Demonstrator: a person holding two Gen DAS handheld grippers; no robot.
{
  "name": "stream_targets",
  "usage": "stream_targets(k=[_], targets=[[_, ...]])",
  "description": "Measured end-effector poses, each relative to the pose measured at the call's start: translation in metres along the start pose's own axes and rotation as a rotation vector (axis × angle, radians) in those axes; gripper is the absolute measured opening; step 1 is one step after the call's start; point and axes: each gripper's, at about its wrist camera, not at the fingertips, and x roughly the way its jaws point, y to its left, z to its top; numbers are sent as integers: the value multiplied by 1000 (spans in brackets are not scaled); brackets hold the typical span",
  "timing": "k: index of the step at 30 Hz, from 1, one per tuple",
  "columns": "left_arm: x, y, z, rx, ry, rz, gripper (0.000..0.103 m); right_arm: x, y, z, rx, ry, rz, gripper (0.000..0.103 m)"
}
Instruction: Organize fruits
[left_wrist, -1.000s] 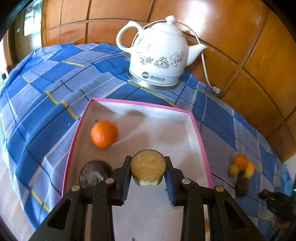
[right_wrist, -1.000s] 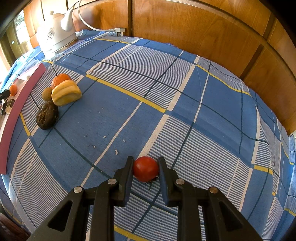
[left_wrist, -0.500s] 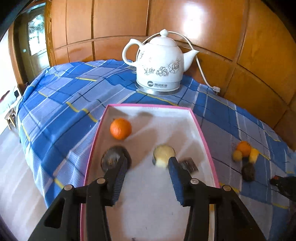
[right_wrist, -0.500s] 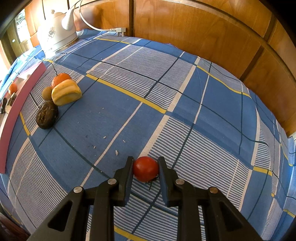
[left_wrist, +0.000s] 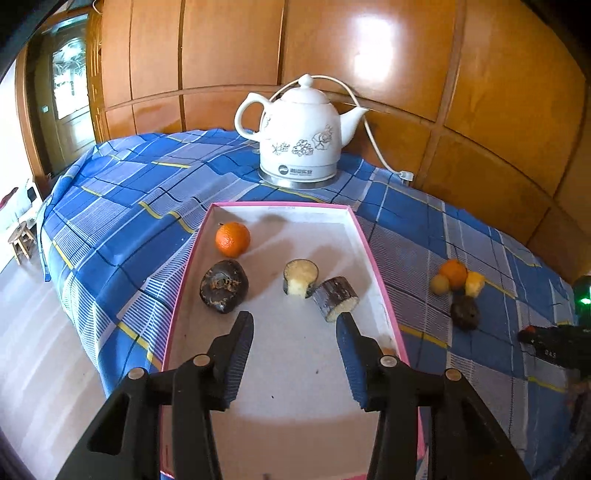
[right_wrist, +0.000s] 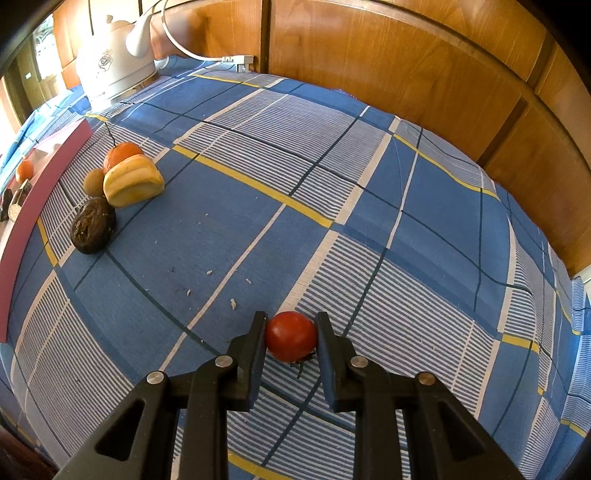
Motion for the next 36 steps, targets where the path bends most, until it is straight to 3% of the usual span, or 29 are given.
stream_targets(k=[14, 36], targets=[[-8, -2, -7, -1, 1, -23, 52, -1, 0, 0, -3, -2, -3, 26], [-13, 19, -9, -43, -15, 0, 52, -4, 5, 1, -19, -11, -32, 25]])
